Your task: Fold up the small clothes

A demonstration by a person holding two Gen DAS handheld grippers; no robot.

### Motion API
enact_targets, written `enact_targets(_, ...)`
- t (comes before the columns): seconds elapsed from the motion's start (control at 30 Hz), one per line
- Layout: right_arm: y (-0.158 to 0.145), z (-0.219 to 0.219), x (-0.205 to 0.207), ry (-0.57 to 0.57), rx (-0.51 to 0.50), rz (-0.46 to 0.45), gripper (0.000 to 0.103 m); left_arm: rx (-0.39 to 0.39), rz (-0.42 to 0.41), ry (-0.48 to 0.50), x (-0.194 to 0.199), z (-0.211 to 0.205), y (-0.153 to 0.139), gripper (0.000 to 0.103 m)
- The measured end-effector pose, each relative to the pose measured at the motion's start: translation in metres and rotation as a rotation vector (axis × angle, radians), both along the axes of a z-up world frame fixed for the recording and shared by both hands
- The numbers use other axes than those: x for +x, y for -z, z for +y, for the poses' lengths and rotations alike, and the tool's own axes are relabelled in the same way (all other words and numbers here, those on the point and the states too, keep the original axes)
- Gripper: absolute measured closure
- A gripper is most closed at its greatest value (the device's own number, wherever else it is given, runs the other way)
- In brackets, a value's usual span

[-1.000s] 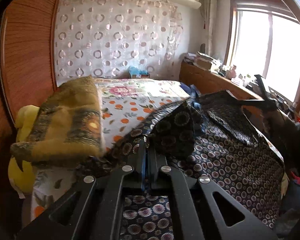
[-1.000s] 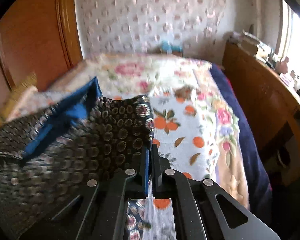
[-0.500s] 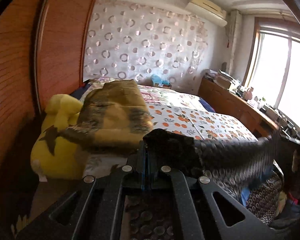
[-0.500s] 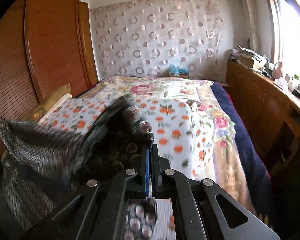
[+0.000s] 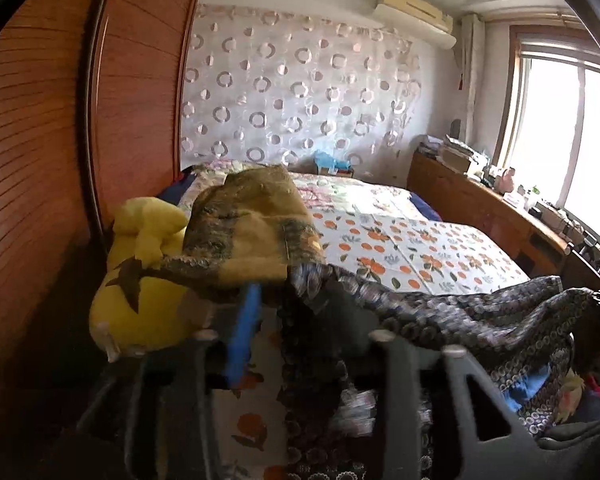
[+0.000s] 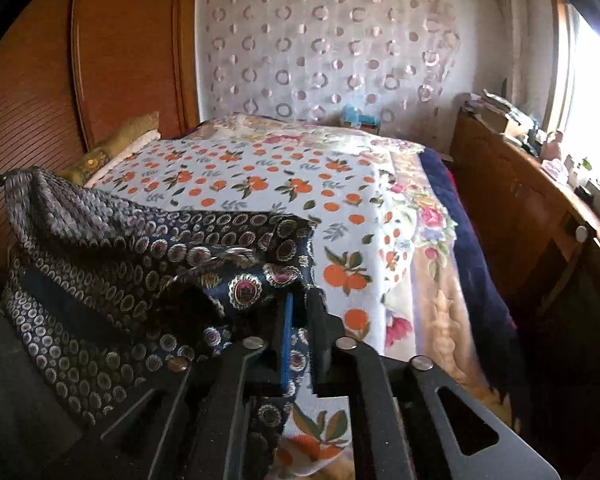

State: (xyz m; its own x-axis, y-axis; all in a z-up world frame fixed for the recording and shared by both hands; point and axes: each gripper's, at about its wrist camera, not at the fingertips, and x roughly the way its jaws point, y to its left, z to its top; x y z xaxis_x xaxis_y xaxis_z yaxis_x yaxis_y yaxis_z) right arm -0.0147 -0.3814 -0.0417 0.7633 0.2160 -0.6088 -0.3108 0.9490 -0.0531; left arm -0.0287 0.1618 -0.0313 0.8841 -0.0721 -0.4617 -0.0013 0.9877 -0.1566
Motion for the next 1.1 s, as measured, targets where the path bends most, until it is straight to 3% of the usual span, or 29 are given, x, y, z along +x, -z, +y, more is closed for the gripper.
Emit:
enact_targets(0.03, -0.004, -0.003, 0.001, 0.012, 0.002, -0.008, 0.090, 0.000, -0.004, 0.000, 0.000, 0.001, -0.001, 0.052)
enact_targets(0.1, -0.014, -0.007, 0.001, 0.034, 0.002, -0.030, 0.073, 0.015, -0.001, -0.007, 0.005, 0.002, -0.003, 0.044)
enact_targets(0.17, -0.024, -0.012, 0.004, 0.058, 0.015, -0.056, 0.060, 0.031, 0.004, -0.015, 0.012, 0.001, -0.003, 0.043)
enact_targets(0.3, -0.035, -0.016, 0.008, 0.100, 0.035, -0.098, 0.047, 0.063, 0.042, -0.016, 0.034, -0.002, 0.003, 0.043)
enact_targets(0.4, -0.030, -0.004, 0.027, 0.092, 0.051, -0.079, 0.036, 0.080, 0.076, -0.015, 0.047, -0.004, 0.013, 0.043)
enact_targets(0.63, 0.009, 0.017, 0.070, 0.072, 0.050, 0.056, 0.035, 0.066, 0.190, -0.013, 0.067, 0.001, 0.045, 0.043)
enact_targets(0.9, 0.027, 0.018, 0.091, 0.057, 0.036, 0.180, 0.035, 0.019, 0.289, 0.028, 0.063, 0.000, 0.074, 0.043)
enact_targets(1.1, 0.029, 0.014, 0.095, 0.017, 0.062, 0.227, 0.035, 0.033, 0.328, 0.046, 0.061, -0.007, 0.084, 0.043)
